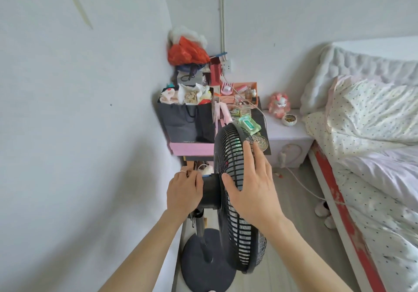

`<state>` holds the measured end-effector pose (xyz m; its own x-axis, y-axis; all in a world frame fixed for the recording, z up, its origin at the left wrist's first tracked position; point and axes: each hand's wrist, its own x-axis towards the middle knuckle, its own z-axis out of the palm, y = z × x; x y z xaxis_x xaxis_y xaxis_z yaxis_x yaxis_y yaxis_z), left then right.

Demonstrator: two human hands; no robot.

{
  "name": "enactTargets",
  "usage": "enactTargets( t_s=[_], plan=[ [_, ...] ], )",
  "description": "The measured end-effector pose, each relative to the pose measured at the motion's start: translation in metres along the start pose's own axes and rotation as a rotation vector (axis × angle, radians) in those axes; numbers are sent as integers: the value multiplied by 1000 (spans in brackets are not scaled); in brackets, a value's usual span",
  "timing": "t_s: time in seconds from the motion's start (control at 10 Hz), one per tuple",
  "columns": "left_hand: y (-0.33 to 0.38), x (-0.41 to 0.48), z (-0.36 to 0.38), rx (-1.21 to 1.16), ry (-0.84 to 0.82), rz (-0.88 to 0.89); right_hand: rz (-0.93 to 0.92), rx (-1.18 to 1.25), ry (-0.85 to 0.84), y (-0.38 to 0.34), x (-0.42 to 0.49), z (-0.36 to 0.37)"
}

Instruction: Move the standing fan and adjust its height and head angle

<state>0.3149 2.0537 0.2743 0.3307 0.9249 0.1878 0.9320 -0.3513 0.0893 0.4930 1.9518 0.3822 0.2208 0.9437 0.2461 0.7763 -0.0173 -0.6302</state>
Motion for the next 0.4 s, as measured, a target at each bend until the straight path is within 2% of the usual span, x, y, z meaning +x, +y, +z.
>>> enactTargets(
  t_s=[0.1,0.2,0.3,0.4],
  plan=[
    [3,2,-2,-69,31,-80,0,6,9,4,-2,4],
    [8,1,-2,-44,51,-74,-6,35,-3,8,-1,-5],
    [8,0,-4,-56,53,-79,-39,51,-112,8,-2,-16],
    [8,3,-5,-91,66,-118,-29,-55,-416,13,19,-64]
  ],
)
